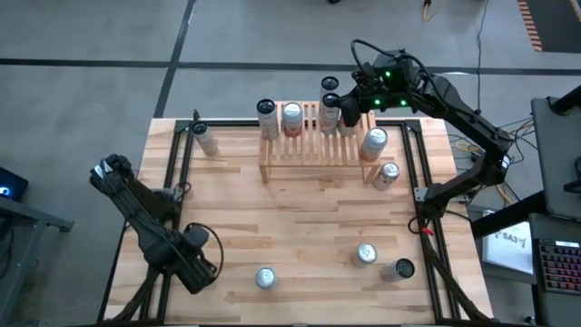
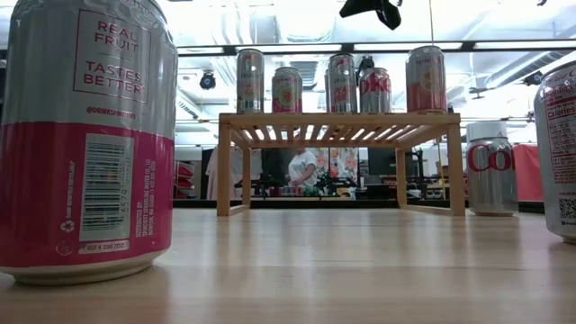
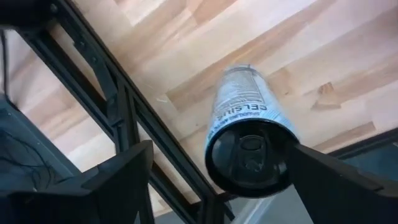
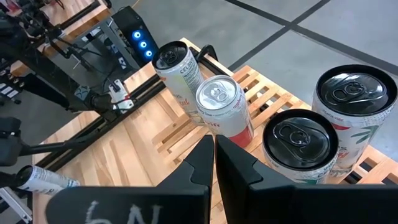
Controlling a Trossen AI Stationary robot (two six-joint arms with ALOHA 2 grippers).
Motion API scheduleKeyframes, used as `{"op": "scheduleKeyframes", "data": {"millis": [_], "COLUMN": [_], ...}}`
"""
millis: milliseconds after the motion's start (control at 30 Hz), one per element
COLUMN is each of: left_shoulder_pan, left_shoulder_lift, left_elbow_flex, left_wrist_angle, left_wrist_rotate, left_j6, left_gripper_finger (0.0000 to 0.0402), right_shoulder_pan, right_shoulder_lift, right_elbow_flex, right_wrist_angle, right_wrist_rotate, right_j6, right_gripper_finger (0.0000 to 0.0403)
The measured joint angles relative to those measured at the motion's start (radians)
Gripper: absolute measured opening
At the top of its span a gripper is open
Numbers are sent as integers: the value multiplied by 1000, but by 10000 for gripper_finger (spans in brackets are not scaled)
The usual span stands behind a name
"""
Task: Place canned beverage on shelf
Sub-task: Put the blue soda can on the shelf
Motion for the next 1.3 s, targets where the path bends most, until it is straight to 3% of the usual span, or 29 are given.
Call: {"op": "scheduleKeyframes", "data": {"millis": [233, 1300], "left_shoulder_pan": [-16, -16], "left_shoulder_lift": [-4, -14], "left_elbow_flex": [-16, 0], "left_wrist_angle": [93, 129], "left_wrist_rotate": [6, -23], "left_j6": [-29, -46], "left_gripper_finger": [345, 345], "right_shoulder_pan": [0, 0], "right_shoulder_lift": [0, 0], "right_elbow_flex": [0, 0], "right_wrist_angle": [0, 0], "right_wrist_rotate": [-2, 1], "right_j6": [0, 0], "right_gripper_finger": [9, 9]}}
